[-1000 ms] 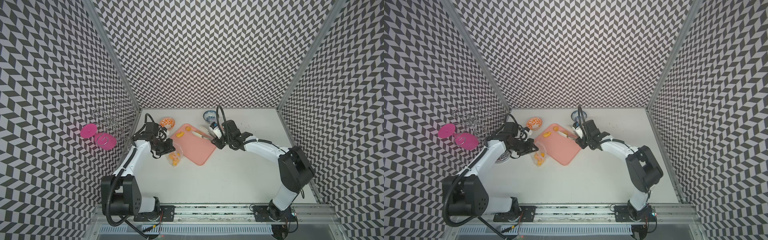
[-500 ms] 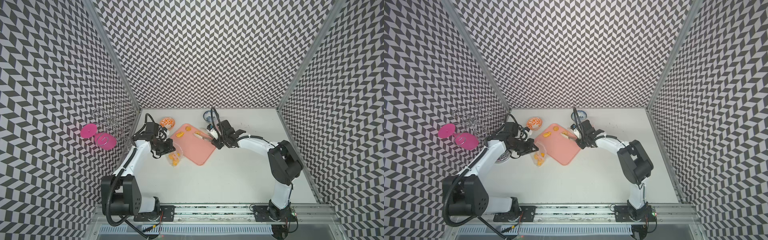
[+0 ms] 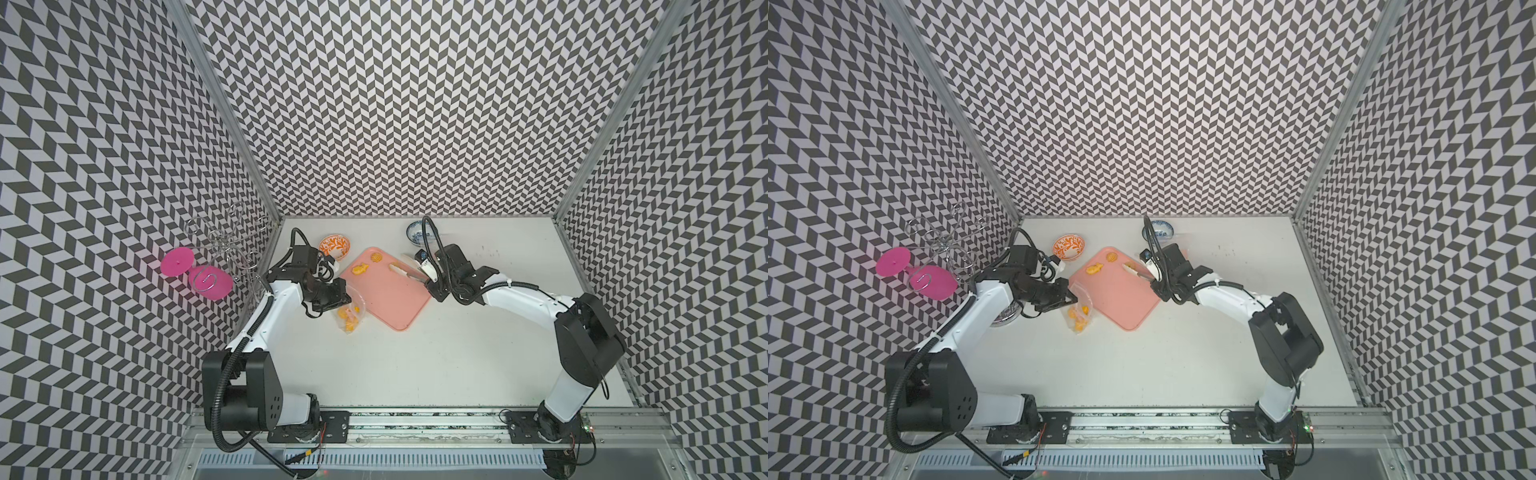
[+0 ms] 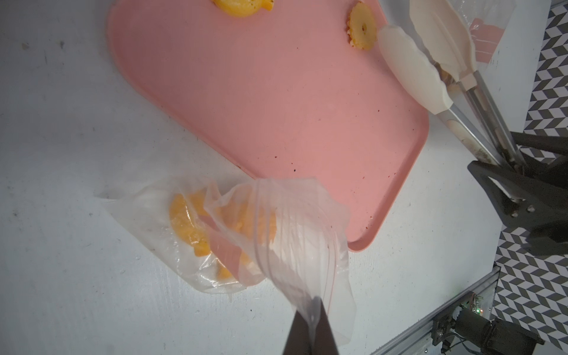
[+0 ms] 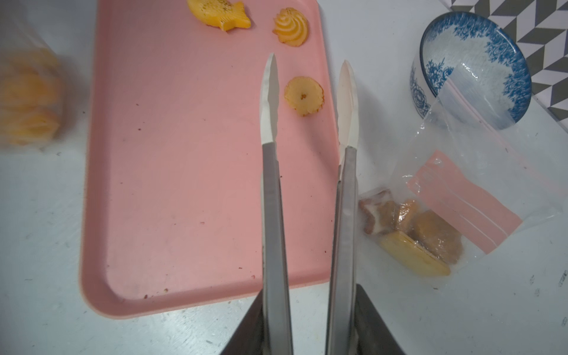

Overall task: Put the cookies into a resealable bag to prevent moisture
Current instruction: Pick up the cookie from the tray.

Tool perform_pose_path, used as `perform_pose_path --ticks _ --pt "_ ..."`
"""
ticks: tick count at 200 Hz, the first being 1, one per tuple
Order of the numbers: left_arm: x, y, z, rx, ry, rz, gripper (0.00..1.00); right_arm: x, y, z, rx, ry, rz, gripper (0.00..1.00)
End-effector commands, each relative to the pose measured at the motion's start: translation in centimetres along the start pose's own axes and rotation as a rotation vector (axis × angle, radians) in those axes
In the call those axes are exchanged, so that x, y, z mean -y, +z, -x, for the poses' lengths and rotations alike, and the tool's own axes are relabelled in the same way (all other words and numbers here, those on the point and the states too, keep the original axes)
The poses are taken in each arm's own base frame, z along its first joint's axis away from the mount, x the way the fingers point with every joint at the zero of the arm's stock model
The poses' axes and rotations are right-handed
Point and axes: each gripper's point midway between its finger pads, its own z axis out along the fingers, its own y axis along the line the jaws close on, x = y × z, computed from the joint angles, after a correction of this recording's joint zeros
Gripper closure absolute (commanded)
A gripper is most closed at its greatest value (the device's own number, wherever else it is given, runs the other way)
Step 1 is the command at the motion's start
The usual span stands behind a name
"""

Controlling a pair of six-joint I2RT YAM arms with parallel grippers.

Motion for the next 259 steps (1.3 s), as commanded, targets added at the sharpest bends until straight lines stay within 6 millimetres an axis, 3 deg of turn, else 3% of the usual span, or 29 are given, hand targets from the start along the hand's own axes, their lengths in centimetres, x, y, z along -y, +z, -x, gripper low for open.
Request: perform_pose_path --ticks 1,49,87,198,229,259 --pt "0.3 0.0 0.1 0.001 0.017 -0.006 1.0 -0.9 -0.8 1.4 0.072 0.001 0.012 0.62" --pt "0.3 0.0 -0.1 0.001 0.024 -0.004 1.0 -0.4 1.5 0.3 -0.017 0.005 -0.009 0.62" --pt "0.2 0.1 -0.2 0.0 0.027 -0.002 1.0 0.3 2.0 0.6 -0.031 0.019 -0.046 0.62" --pt "0.1 0.3 -0.3 -0.006 0.032 -0.002 1.0 -0.2 4.7 1.9 -0.04 0.006 0.002 0.62" --pt "0.0 0.3 -0.3 -0.007 0.032 -0.001 1.0 -0.3 5.1 2.0 -0.047 -0.001 0.009 0.64" --pt "0.1 0.4 0.0 -0.003 0.032 -0.003 1.0 -0.1 4.2 2.3 -0.038 -0.006 0.0 0.68"
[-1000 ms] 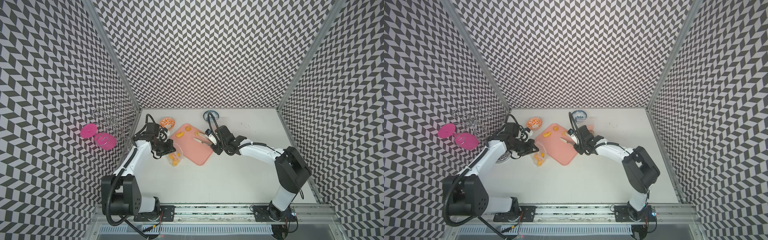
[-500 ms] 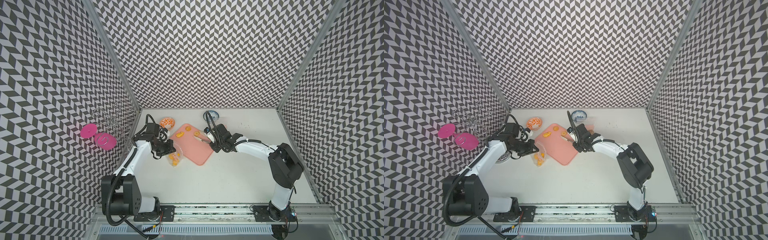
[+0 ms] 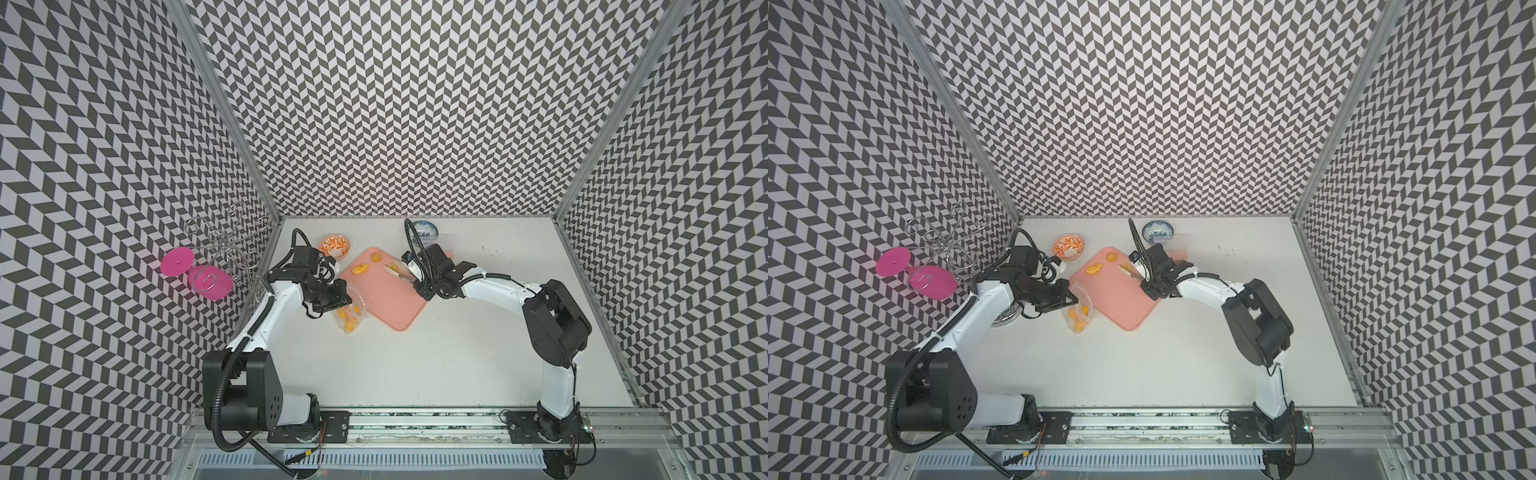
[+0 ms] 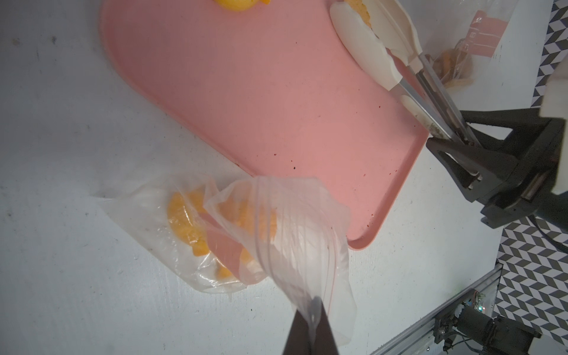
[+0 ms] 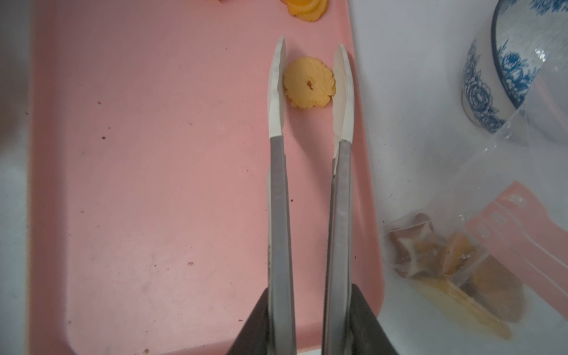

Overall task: Put the cookies into a resealable bag to prevent moisture
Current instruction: Pick up the cookie from the tray, then place the cookie in the ziploc bag.

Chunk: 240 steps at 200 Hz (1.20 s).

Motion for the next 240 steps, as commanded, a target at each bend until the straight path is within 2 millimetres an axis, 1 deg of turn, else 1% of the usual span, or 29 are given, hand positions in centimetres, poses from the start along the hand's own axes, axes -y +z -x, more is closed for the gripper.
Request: perform_pose_path --ticks 1,25,52,62,77,93,125,139,162,187,203,231,240 --pt "0.2 0.2 0.2 0.004 0.028 -0.004 1.0 0.3 -1.1 2.1 0.063 -0.007 -0.008 0.68" --pt "0.1 0.4 0.5 0.002 0.024 0.002 1.0 0.0 -2.9 2.9 0.108 0.003 0.018 0.7" --pt "-0.8 0.3 0.9 0.009 0.018 0.064 1.0 -1.6 -5.4 4.1 0.189 0.03 0.113 0.71" --pt "-1.1 0.3 1.0 0.009 0.018 0.083 1.0 -2.6 -6.5 4.5 0.23 0.054 0.177 0.71" --pt "-1.6 0.3 0.9 0.005 0.017 0.109 1.0 -4.9 -8.2 4.9 0.29 0.097 0.306 0.71" --pt "-1.8 0.3 0.8 0.003 0.018 0.115 1.0 -7.3 -10.0 5.2 0.351 0.148 0.432 0.71" --pt "-1.8 0.3 0.9 0.006 0.019 0.116 1.0 -11.4 -12.4 5.3 0.393 0.184 0.599 0.71" --pt "-1.8 0.3 0.8 0.003 0.016 0.119 1.0 -12.5 -12.9 5.1 0.406 0.204 0.653 0.71" --pt "-1.8 0.2 0.8 0.008 0.009 0.121 1.0 -13.7 -12.3 4.8 0.398 0.227 0.704 0.71" --pt "-1.7 -0.1 0.8 0.011 0.012 0.122 1.0 -13.7 -11.5 4.9 0.392 0.232 0.699 0.71" --pt "-1.7 -0.1 0.7 0.012 0.013 0.122 1.0 -13.7 -11.4 5.2 0.394 0.228 0.699 0.71" --pt "-1.9 0.1 0.5 0.005 0.009 0.123 1.0 -13.6 -12.9 6.1 0.443 0.217 0.71 0.71" --pt "-2.0 0.0 0.5 0.007 0.01 0.125 1.0 -13.7 -13.2 6.1 0.448 0.219 0.728 0.71"
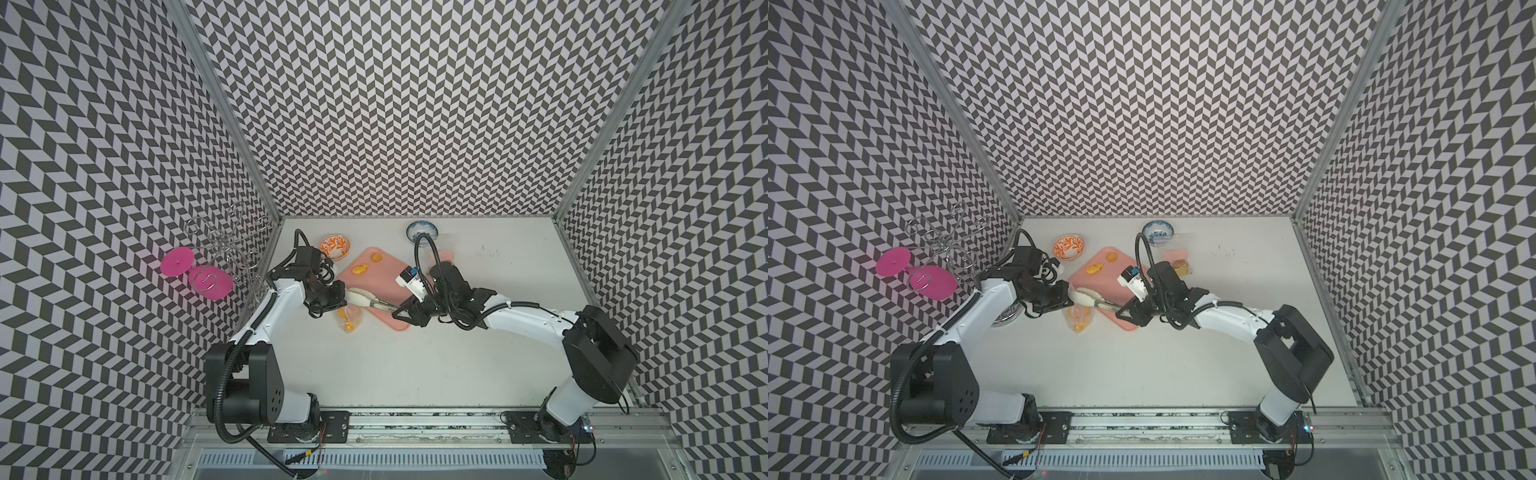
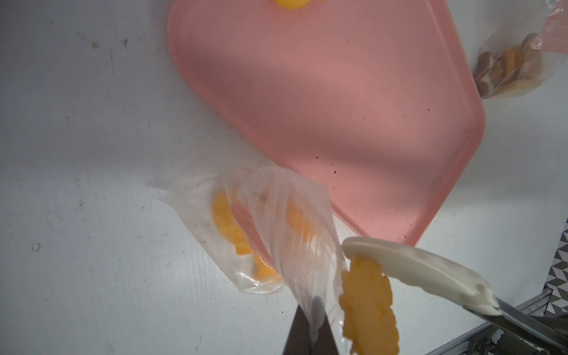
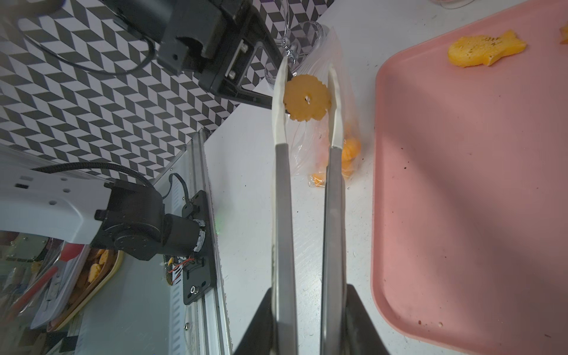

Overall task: Put the cookies into a resealable bag to prevent moisture
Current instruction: Place the cookie in the ziploc bag.

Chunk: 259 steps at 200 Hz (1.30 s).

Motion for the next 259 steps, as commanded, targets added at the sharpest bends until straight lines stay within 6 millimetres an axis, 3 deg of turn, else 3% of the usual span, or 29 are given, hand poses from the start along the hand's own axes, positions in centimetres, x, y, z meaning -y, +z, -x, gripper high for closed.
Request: perform_pose_path --ticks 1,36,69,123,166,259 --pt "0.3 -0.7 0.3 0.016 0.018 0.0 1.0 -2.5 -1.2 4.1 0.133 -0.079 0.081 0.71" --pt "-0.8 -1.5 0.8 0.05 -0.004 0.019 1.0 -3.4 -1.7 2.7 0.107 -0.044 0.128 0.72" --pt "0.4 -1.1 0.5 0.04 -0.015 -0.071 1.0 -4.8 -2.0 2.1 0.105 -0.004 0.213 0.72" --pt "0.0 -1.3 -0.3 0.043 -0.048 -0.102 1.0 -1.2 -0.4 0.4 0.063 0.055 0.124 0.72" --pt "-0.2 -1.6 -0.6 0.046 -0.05 -0.088 1.0 0.2 -0.4 1.4 0.082 0.067 0.08 0.71" --pt "0.7 -2.0 -0.1 0.053 -0.045 -0.122 1.0 -0.9 -0.6 4.0 0.112 0.01 0.115 0.61"
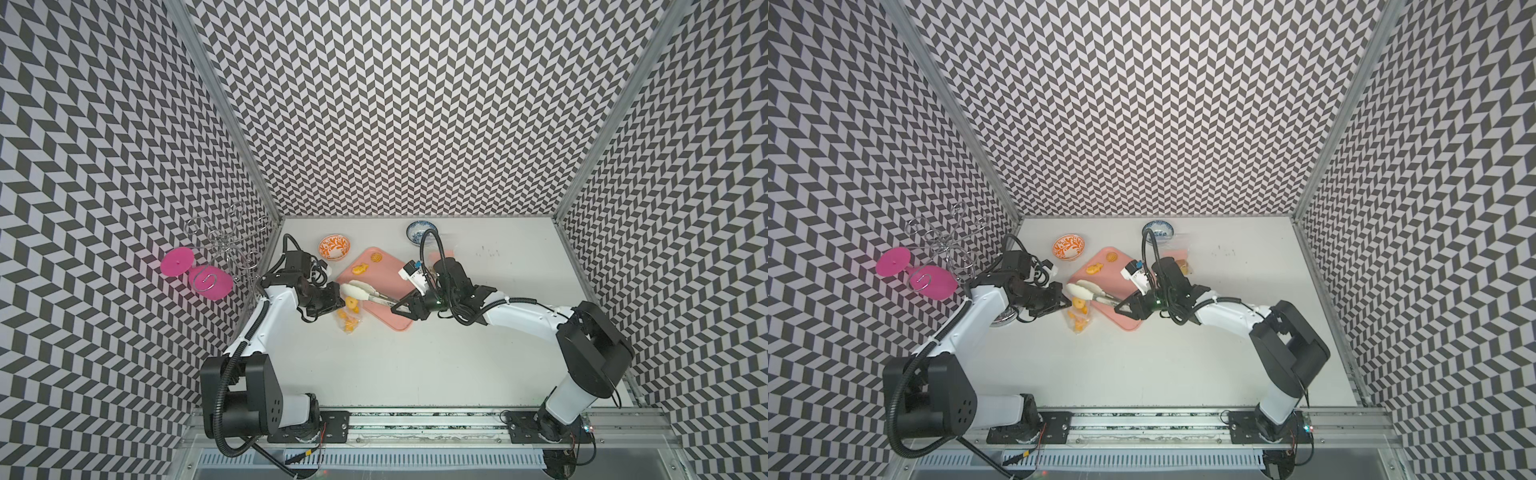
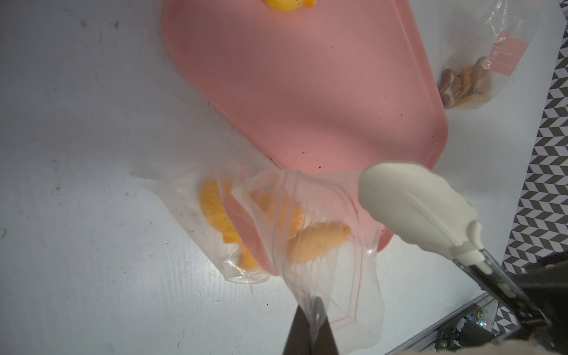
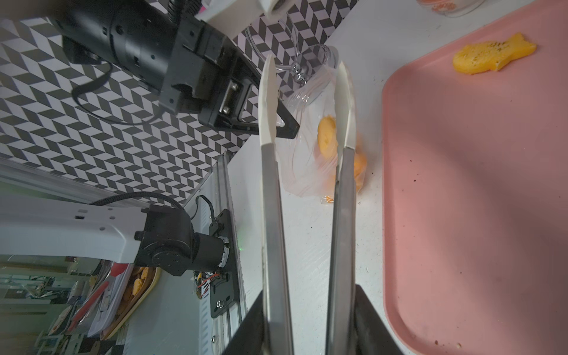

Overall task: Put the cookies into a resealable bag to prevent moisture
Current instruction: Place the cookie in the ziploc bag, then pick up the cookie from the tray.

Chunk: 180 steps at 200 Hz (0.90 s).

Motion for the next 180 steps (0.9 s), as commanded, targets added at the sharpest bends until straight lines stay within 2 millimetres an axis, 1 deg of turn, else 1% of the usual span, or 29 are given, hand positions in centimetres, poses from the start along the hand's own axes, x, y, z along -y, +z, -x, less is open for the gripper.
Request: perform_pose_path --ticks 1,23,42,53,66,96,113,130,153,180 --pt "0.8 -0.7 0.4 0.02 0.014 -0.025 1.0 -1.4 -0.2 2.4 0.057 -0.078 0.04 0.61" --pt "0.9 -0.8 0.5 0.02 0.017 -0.023 1.0 -1.3 -0.7 2.6 0.063 -0.082 0.025 0.62" --pt "0.9 -1.1 0.7 0.031 0.02 -0.015 1.0 -0.6 -2.3 3.6 0.112 -0.082 -0.019 0.62" --pt "0.8 -1.4 1.0 0.048 0.02 -0.004 1.0 0.5 -3.6 4.3 0.143 -0.083 -0.07 0.62" --pt "0.8 -1.9 1.3 0.066 0.021 0.012 1.0 2.0 -4.5 4.7 0.146 -0.109 -0.145 0.62" --pt "1.7 -3.1 1.9 0.098 0.027 0.01 1.0 5.8 -5.0 5.0 0.077 -0.195 -0.319 0.62" --pt "2.2 -3.6 1.9 0.109 0.036 0.009 1.0 7.9 -4.5 5.0 0.023 -0.246 -0.397 0.61" --pt "1.8 -3.4 1.6 0.106 0.034 0.022 1.0 9.7 -3.5 5.0 -0.034 -0.291 -0.443 0.6" --pt "1.4 -2.9 1.1 0.09 0.028 0.027 1.0 11.3 -2.1 5.2 -0.081 -0.368 -0.49 0.57" --pt "1.4 -2.8 1.1 0.09 0.029 0.028 1.0 12.4 0.0 5.3 -0.129 -0.461 -0.507 0.55"
